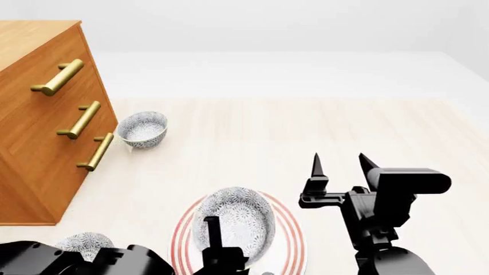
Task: Put the bowl in the middle on the plate.
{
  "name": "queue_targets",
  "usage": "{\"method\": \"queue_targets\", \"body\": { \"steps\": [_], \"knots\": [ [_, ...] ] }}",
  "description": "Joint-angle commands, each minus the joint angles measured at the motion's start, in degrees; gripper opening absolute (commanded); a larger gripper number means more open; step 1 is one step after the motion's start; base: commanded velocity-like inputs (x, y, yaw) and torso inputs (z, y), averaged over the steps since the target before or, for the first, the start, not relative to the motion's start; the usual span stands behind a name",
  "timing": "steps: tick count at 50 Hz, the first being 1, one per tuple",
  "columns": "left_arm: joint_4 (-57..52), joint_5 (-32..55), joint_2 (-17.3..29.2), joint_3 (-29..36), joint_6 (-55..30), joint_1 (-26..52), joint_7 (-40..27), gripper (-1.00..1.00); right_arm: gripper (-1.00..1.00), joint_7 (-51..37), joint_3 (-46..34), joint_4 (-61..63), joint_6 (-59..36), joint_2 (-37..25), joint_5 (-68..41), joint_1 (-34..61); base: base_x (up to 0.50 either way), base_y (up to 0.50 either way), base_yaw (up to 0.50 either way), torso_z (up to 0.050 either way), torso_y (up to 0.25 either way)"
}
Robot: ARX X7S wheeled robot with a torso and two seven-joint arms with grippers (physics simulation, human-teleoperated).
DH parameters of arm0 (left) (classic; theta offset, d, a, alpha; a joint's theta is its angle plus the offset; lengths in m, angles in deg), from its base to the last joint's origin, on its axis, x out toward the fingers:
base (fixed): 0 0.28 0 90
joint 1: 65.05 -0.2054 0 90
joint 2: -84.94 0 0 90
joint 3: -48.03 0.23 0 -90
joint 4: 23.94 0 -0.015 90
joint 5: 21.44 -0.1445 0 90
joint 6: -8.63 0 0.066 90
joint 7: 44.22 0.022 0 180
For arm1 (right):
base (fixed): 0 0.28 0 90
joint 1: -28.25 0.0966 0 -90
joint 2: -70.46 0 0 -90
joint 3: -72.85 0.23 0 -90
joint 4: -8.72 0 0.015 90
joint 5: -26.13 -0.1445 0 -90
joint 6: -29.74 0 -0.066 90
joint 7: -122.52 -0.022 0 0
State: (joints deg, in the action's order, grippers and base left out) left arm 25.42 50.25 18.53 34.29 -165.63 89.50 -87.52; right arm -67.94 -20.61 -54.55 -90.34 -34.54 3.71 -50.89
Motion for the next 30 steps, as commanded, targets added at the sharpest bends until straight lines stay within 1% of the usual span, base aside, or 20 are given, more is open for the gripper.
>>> {"method": "queue_targets", "body": {
  "steps": [1,21,30],
  "knots": [
    [1.99,-4.42,-0.79,3.96,2.65,0.24,1.49,-1.0,1.0,-0.37,0.25,0.67,0.19,-0.25,-0.52,-0.57,0.0,0.0,0.0,0.0,0.0],
    [7.96,-11.58,-1.94,8.63,8.21,3.2,7.84,-1.0,1.0,-0.48,0.25,-0.29,1.63,-0.41,-0.82,-1.33,0.0,0.0,0.0,0.0,0.001],
    [10.43,-13.15,-1.99,10.02,10.07,3.62,10.23,-1.0,1.0,-0.73,0.1,-0.16,1.77,-0.55,-0.94,-1.38,0.0,0.0,0.0,0.0,0.0]
  ]
}}
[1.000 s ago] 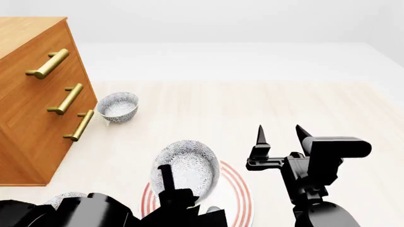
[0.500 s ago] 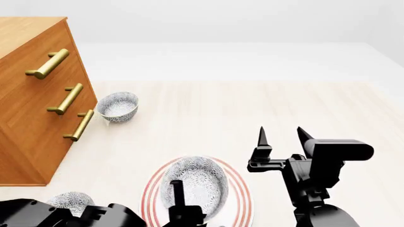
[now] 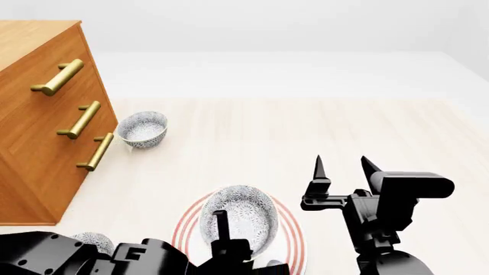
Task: Put the bowl in the middle on the plate.
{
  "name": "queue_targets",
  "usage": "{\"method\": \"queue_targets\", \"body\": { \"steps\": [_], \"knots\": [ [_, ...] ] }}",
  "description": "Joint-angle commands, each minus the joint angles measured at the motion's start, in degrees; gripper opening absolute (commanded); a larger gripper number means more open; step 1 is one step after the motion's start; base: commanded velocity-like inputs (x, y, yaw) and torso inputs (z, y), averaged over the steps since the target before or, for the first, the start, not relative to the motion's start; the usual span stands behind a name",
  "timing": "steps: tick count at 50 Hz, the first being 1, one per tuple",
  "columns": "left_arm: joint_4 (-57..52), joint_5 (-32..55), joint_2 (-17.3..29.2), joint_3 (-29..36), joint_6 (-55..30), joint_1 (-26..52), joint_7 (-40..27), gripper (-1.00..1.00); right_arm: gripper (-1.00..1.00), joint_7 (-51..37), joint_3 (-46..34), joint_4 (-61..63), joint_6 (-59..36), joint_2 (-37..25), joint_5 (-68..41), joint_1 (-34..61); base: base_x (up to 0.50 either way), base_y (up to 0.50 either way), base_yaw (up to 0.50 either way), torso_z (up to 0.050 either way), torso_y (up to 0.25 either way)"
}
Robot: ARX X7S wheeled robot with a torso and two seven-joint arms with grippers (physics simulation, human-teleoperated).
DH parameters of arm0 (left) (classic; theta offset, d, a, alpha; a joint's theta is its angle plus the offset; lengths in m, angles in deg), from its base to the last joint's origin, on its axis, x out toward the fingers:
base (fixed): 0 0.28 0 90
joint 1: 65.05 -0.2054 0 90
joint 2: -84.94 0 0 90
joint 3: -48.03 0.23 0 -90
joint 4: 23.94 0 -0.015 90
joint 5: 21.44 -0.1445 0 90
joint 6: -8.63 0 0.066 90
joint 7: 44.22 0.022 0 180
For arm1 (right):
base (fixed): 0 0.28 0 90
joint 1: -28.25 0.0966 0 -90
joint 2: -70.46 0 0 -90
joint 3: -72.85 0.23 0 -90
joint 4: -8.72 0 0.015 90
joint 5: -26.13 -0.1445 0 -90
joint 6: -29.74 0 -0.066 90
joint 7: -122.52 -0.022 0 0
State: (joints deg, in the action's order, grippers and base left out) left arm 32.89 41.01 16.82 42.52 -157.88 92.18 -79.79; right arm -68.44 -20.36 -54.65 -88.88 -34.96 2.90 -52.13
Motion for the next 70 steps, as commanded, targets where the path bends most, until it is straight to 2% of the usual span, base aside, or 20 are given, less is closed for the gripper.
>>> {"method": "queue_targets", "body": {
  "steps": [1,21,40,41,58,63,68,70],
  "knots": [
    [3.14,-4.16,-0.29,1.99,2.53,0.94,2.64,-1.0,1.0,-0.35,-0.23,0.0,0.33,-0.18,0.02,-0.14,0.0,0.0,0.0,0.0,0.0],
    [6.73,-7.65,-0.28,5.66,6.12,0.2,5.9,-1.0,1.0,-0.87,-0.61,0.17,0.32,-0.53,-0.32,0.01,0.0,0.0,0.0,0.0,0.0],
    [7.06,-6.89,-0.48,5.8,5.41,0.27,5.67,-1.0,1.0,-1.24,-0.81,0.14,0.5,-0.85,-0.67,-0.02,0.0,0.0,0.0,0.0,0.001],
    [6.85,-6.97,-0.46,6.1,5.26,0.5,5.81,1.0,1.0,-1.27,-0.8,0.2,0.51,-0.88,-0.69,-0.03,0.0,0.0,0.0,0.0,0.0],
    [3.82,-3.45,0.08,4.17,2.25,2.37,4.31,1.0,1.0,-1.76,-1.08,0.85,0.16,-1.32,-1.1,0.25,0.0,0.0,0.0,0.0,0.0],
    [-1.44,2.29,1.76,1.13,0.12,5.3,5.12,1.0,1.0,-1.94,-1.21,1.05,0.0,-1.44,-1.17,0.36,0.0,0.0,0.0,0.0,0.0],
    [-4.75,14.05,3.21,-4.87,-4.09,7.9,0.48,1.0,1.0,-1.91,-1.35,0.84,0.33,-1.41,-1.22,0.27,0.0,0.0,0.0,0.0,0.0],
    [-6.09,16.01,3.7,-5.74,-4.62,8.85,-0.88,1.0,1.0,-1.87,-1.41,0.7,0.5,-1.37,-1.26,0.28,0.0,0.0,0.0,0.0,0.0]
  ]
}}
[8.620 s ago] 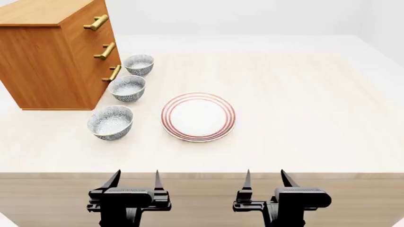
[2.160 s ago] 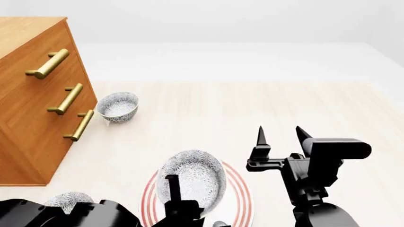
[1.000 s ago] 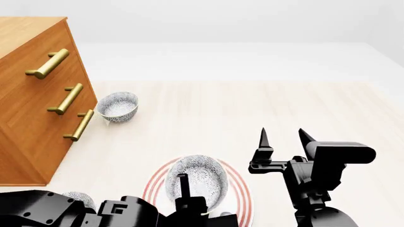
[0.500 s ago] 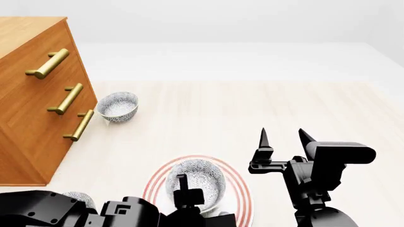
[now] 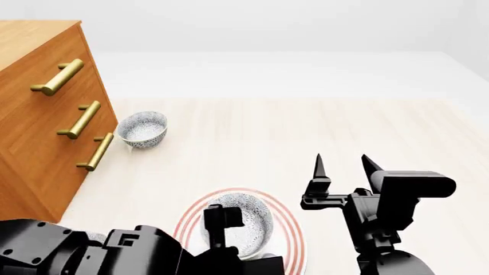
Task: Put the bowl in the middle on the plate.
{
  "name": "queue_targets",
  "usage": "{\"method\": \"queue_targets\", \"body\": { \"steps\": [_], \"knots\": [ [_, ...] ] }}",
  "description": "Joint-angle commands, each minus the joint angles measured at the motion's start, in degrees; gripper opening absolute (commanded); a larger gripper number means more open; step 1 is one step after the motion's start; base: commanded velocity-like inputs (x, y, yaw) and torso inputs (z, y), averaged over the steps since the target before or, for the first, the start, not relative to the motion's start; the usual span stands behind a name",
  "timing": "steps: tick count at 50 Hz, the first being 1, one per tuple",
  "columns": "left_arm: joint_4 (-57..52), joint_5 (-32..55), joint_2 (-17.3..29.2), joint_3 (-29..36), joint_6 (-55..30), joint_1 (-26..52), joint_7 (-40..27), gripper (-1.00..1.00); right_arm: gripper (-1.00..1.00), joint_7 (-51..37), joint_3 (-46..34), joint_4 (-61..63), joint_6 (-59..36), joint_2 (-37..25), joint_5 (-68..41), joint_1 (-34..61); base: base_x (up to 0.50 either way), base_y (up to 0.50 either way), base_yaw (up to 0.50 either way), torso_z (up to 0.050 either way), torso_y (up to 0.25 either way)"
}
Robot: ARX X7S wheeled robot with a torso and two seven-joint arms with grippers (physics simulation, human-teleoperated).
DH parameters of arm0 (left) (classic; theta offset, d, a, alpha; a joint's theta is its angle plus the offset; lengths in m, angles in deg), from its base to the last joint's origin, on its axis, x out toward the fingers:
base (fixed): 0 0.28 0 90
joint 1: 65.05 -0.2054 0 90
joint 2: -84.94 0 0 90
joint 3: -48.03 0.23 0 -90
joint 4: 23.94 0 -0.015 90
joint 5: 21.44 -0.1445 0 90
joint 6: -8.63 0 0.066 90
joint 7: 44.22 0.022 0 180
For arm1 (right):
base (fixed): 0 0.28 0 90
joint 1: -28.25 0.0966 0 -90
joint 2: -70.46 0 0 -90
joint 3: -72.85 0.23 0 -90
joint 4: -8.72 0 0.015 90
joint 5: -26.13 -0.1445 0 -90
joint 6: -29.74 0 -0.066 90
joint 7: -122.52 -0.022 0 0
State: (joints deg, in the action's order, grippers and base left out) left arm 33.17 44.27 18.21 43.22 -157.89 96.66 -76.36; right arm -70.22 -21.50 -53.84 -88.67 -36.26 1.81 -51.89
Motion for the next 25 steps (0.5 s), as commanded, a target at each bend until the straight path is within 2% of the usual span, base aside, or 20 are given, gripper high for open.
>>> {"method": "queue_targets", "body": {
  "steps": [1,4,7,18,21,22,25],
  "knots": [
    [-6.53,14.15,2.44,-7.01,-4.73,4.66,-5.0,1.0,1.0,-0.08,-0.31,-0.17,0.34,-0.06,-0.17,0.05,0.0,0.0,0.0,0.0,0.0],
    [-7.36,18.04,3.06,-8.46,-4.78,5.88,-6.8,1.0,1.0,-0.1,-0.47,-0.07,0.45,-0.08,-0.18,0.08,0.0,0.0,0.0,0.0,0.0],
    [-7.67,17.8,3.53,-8.54,-4.48,6.22,-6.79,1.0,1.0,-0.23,-0.59,0.01,0.35,-0.13,-0.18,0.09,0.0,0.0,0.0,0.0,0.0],
    [-10.02,20.16,6.91,-11.59,-2.06,9.56,-3.12,1.0,1.0,-0.57,-0.68,0.25,0.32,-0.35,-0.37,0.03,0.0,0.0,0.0,0.0,0.0],
    [-10.39,20.25,10.61,-16.44,2.9,10.92,5.58,1.0,1.0,-0.53,-0.75,0.03,0.47,-0.35,-0.44,0.06,0.0,0.0,0.0,0.0,0.0],
    [-10.42,19.96,10.72,-16.41,2.95,10.91,5.88,1.0,1.0,-0.55,-0.76,0.03,0.48,-0.36,-0.45,0.07,0.0,0.0,0.0,0.0,0.0],
    [-7.73,22.74,15.93,-25.02,11.52,12.41,16.73,1.0,1.0,-0.76,-0.78,0.53,0.06,-0.58,-0.57,0.19,0.0,0.0,0.0,0.0,0.0]
  ]
}}
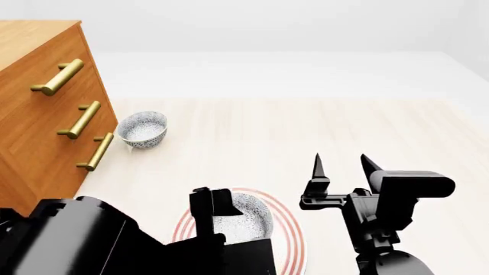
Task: Put the bowl in the middle on the plate.
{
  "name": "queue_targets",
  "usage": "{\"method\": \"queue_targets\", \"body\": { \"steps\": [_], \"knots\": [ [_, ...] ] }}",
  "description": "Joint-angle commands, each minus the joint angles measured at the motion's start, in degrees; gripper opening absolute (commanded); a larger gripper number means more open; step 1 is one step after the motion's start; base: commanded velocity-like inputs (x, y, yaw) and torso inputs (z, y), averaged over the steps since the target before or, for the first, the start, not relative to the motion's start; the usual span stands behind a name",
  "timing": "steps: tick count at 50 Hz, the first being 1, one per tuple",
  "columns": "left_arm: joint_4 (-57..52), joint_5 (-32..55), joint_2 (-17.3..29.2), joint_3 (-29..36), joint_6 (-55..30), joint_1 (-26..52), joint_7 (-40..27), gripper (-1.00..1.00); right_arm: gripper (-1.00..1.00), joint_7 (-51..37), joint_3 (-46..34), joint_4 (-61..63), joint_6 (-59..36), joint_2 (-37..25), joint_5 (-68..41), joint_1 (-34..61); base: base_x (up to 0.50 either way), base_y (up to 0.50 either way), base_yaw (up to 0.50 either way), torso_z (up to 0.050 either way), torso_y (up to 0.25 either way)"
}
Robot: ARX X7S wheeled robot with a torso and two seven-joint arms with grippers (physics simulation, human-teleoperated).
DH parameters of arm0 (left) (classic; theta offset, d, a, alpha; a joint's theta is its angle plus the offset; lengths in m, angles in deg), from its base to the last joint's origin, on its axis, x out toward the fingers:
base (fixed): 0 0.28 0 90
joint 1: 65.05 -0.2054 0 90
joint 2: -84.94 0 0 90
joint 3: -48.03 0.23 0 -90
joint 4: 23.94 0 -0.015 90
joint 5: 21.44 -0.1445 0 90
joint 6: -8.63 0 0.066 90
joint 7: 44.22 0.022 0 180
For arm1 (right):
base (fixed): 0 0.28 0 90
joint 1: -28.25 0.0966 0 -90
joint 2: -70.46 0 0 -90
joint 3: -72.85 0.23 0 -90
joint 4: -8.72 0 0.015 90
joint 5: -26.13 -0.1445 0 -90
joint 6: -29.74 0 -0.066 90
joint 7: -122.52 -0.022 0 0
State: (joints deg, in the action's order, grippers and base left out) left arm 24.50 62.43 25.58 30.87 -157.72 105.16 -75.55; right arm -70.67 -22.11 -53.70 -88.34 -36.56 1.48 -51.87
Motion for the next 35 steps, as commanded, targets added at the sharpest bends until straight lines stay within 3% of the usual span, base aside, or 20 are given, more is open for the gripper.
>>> {"method": "queue_targets", "body": {
  "steps": [1,7,16,22,29,35],
  "knots": [
    [1.86,4.9,9.18,-13.71,12.29,4.2,17.13,1.0,1.0,-0.38,-0.16,0.53,-0.39,-0.34,-0.3,0.22,0.0,0.0,0.0,0.0,0.0],
    [12.24,4.29,11.68,-19.55,20.1,2.17,18.22,1.0,1.0,-0.79,-0.33,1.19,-1.07,-0.64,-0.42,0.62,0.0,0.0,0.0,0.0,0.0],
    [17.6,-0.78,14.47,-22.35,28.76,-5.45,16.03,1.0,1.0,-1.42,-0.37,1.95,-2.21,-1.12,-0.73,1.58,0.0,0.0,0.0,0.0,0.0],
    [21.44,0.27,16.23,-25.71,35.79,-11.2,15.58,1.0,1.0,-1.8,-0.56,2.08,-2.94,-1.47,-0.71,2.26,0.0,0.0,0.0,0.0,0.0],
    [22.53,1.02,16.95,-30.89,48.85,-22.82,9.98,1.0,1.0,-2.72,-1.36,2.47,-5.16,-2.4,0.17,5.5,0.0,0.0,0.0,0.0,0.0],
    [17.79,-2.95,16.73,-31.86,54.0,-27.85,2.43,1.0,1.0,-4.5,-3.0,5.95,-11.06,-3.81,1.03,12.22,0.0,0.0,0.0,0.0,0.0]
  ]
}}
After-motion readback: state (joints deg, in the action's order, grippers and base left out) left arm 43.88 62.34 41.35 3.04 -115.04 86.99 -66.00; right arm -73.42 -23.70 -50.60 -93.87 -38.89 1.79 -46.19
